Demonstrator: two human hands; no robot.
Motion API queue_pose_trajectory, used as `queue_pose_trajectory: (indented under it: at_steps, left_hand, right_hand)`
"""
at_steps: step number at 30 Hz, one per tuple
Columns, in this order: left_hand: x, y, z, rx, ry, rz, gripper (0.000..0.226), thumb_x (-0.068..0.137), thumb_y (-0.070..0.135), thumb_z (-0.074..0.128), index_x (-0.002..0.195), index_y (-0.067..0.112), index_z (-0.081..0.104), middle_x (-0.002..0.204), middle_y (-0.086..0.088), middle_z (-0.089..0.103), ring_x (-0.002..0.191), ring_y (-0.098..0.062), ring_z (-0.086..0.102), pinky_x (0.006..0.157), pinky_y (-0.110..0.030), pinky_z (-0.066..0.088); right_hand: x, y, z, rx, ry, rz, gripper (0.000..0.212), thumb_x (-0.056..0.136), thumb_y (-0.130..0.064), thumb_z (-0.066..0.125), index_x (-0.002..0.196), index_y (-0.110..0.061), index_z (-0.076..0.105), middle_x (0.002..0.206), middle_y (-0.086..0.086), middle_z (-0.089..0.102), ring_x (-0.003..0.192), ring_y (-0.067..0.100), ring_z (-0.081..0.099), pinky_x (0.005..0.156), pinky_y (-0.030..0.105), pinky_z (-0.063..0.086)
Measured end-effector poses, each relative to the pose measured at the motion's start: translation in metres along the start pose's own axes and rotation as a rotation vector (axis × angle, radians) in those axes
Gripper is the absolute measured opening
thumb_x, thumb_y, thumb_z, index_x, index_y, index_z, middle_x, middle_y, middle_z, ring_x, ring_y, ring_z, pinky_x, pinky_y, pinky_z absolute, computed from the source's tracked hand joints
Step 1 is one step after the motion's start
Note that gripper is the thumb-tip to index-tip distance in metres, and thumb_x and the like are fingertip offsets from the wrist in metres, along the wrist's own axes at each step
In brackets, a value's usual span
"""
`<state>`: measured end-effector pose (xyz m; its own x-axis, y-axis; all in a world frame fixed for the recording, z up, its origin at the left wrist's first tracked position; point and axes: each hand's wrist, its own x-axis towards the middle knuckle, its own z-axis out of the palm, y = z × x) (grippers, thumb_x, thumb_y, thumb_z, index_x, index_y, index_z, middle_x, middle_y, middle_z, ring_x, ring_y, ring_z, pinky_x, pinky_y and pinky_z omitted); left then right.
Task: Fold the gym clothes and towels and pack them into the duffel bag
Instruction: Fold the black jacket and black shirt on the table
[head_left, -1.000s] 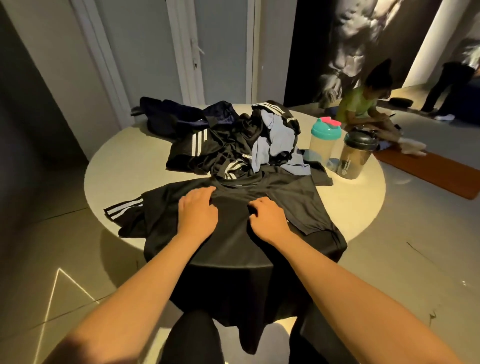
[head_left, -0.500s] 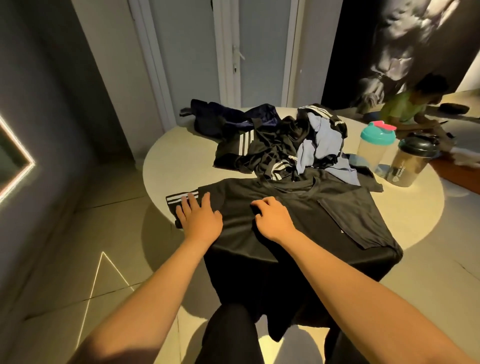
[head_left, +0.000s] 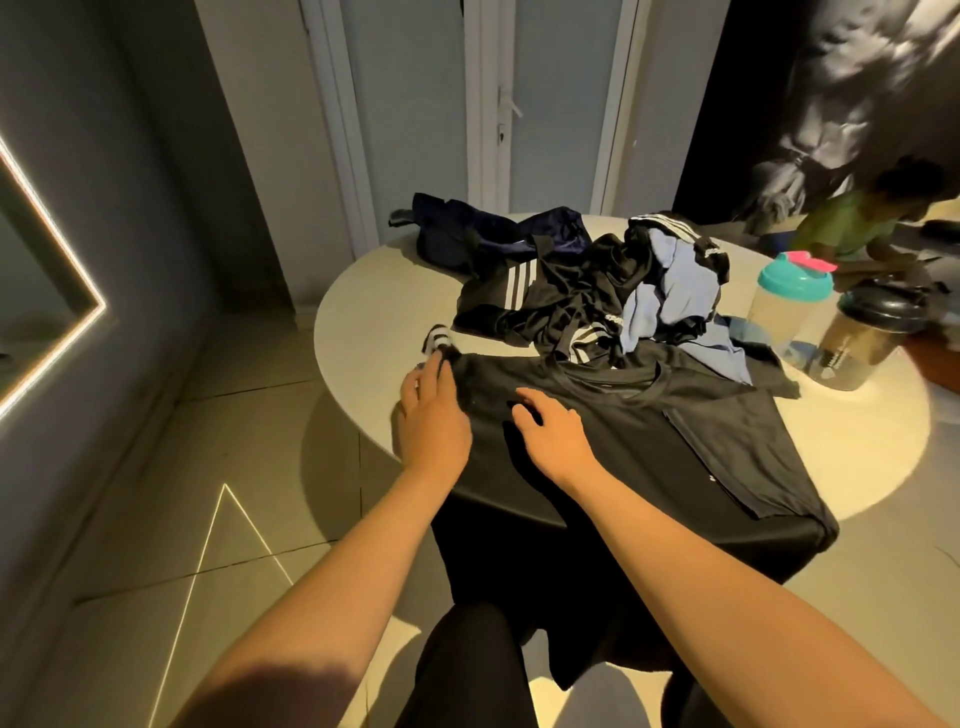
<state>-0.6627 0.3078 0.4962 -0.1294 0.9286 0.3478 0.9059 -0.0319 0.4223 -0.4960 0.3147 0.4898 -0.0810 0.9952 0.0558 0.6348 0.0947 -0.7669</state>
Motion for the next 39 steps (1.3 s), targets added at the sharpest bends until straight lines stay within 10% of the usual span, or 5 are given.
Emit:
queue_pose_trajectory:
  at_steps: [6,12,22,34,39]
  left_hand:
    - [-0.010,0.022,0.006,-0.201,-0.011,0.419,0.051,0.092,0.018,0.060,0.138,0.035,0.048,0.161,0.005,0.026,0.148,-0.020,0.023,0.119,-0.040,0.022]
    - [-0.014,0.013,0.022,-0.240,-0.158,0.040,0.054,0.091,0.034,0.067,0.140,0.030,0.044,0.128,0.003,0.057,0.123,-0.024,0.045,0.102,-0.042,0.043]
    - [-0.027,0.014,0.011,-0.513,-0.085,0.183,0.033,0.101,0.033,0.057,0.134,0.026,0.059,0.142,0.010,0.048,0.130,-0.004,0.045,0.106,-0.017,0.037]
    - [-0.022,0.027,0.014,-0.349,-0.332,-0.003,0.053,0.105,0.052,0.029,0.153,0.031,0.038,0.151,0.004,0.049,0.136,-0.018,0.046,0.110,-0.039,0.040]
    - [-0.016,0.031,0.020,-0.321,-0.370,-0.019,0.049,0.100,0.053,0.021,0.094,0.032,0.065,0.137,-0.001,0.058,0.136,-0.022,0.044,0.106,-0.047,0.042]
  right_hand:
    - [-0.006,-0.001,-0.012,0.422,0.123,0.106,0.025,0.106,-0.029,0.039,0.106,-0.011,0.056,0.092,-0.004,0.060,0.087,0.016,0.053,0.071,0.030,0.039]
    - [-0.012,0.001,-0.016,0.495,0.152,0.086,0.059,0.104,-0.040,0.045,0.157,-0.031,0.021,0.137,-0.005,0.052,0.115,0.014,0.054,0.096,0.028,0.039]
    - [-0.009,0.007,-0.011,0.179,0.268,0.022,0.031,0.099,0.002,0.041,0.116,-0.004,0.067,0.142,0.005,0.034,0.122,0.007,0.040,0.085,-0.005,0.022]
    - [0.010,0.020,-0.035,-0.288,0.057,-0.069,0.066,0.086,0.006,0.050,0.147,-0.019,0.046,0.125,0.015,0.051,0.122,0.035,0.045,0.101,0.043,0.044]
    - [-0.005,0.027,-0.034,-0.163,0.170,-0.055,0.042,0.085,0.013,0.042,0.094,-0.013,0.074,0.104,0.010,0.045,0.105,0.028,0.045,0.087,0.028,0.038]
